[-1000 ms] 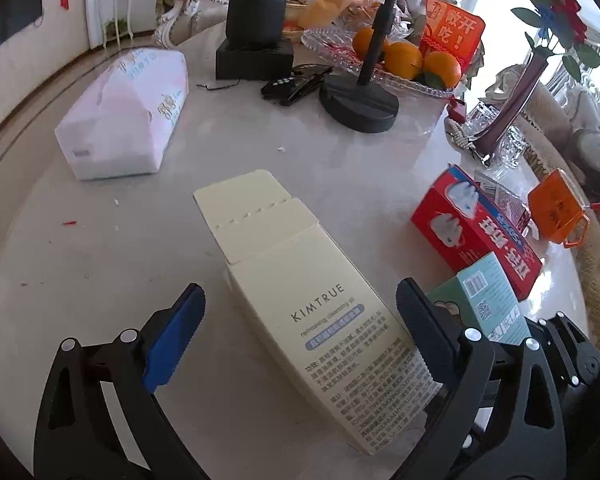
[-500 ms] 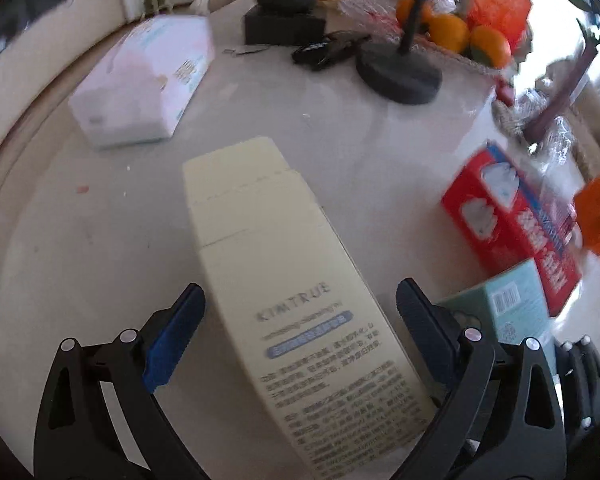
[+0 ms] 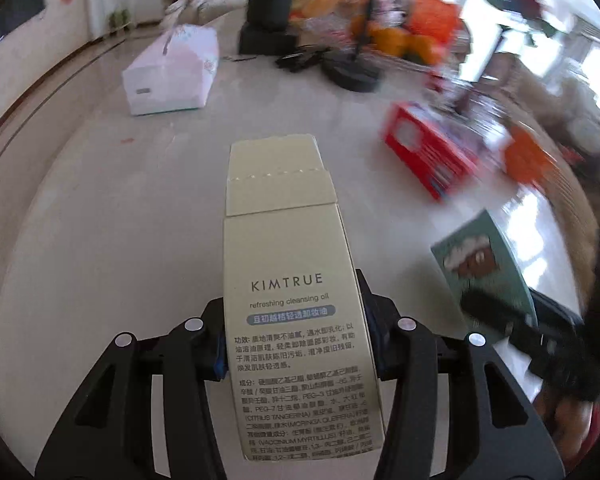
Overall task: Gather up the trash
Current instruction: 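Close the left gripper on the cream KIMTRUE box while the right closes on the teal box, then carry both boxes over the wastebasket and open both grippers to drop them, then move both open grippers back over the marble table, then grasp the red toothpaste box with the left gripper while the right grasps the pink snack bag, then carry both items over the wastebasket and open both grippers to drop them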
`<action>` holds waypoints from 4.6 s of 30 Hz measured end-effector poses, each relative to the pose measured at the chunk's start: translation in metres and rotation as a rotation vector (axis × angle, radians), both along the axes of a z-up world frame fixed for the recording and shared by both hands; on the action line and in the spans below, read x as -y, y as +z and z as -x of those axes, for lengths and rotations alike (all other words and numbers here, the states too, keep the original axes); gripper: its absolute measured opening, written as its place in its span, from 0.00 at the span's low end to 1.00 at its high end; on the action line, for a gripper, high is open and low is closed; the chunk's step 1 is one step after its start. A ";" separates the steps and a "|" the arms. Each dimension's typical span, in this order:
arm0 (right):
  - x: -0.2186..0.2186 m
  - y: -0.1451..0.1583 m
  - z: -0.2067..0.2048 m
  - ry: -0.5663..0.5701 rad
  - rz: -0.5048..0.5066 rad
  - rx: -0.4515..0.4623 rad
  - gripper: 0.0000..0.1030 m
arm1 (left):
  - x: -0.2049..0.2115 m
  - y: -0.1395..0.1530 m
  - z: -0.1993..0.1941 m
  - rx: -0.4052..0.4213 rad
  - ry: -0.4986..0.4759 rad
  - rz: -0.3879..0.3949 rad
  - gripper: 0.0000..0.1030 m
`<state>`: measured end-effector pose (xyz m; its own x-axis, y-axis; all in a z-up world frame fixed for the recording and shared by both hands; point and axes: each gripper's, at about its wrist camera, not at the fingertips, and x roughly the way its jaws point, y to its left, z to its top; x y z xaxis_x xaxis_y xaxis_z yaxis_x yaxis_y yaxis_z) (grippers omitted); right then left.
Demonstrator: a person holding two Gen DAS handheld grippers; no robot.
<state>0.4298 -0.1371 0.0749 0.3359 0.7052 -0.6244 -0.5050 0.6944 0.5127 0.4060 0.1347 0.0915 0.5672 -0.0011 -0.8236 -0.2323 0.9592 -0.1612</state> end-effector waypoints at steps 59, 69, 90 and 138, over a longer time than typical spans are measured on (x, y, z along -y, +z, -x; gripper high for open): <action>0.053 -0.081 0.351 -0.176 0.146 -0.097 0.73 | 0.121 -0.105 0.332 -0.075 -0.398 -0.016 0.88; 0.106 0.049 0.169 -0.437 0.199 0.321 0.84 | 0.105 0.037 0.128 0.150 -0.156 0.031 0.88; 0.057 0.007 -0.168 -0.406 0.256 0.147 0.84 | 0.067 -0.014 -0.228 -0.077 0.131 -0.036 0.88; 0.070 0.020 0.314 -0.167 -0.044 0.122 0.40 | 0.089 0.024 0.273 0.123 -0.319 0.081 0.38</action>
<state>0.1163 -0.2075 0.0944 0.5219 0.6591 -0.5415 -0.4451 0.7520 0.4862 0.1326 0.0458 0.1152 0.6228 -0.2567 -0.7390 0.1026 0.9633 -0.2481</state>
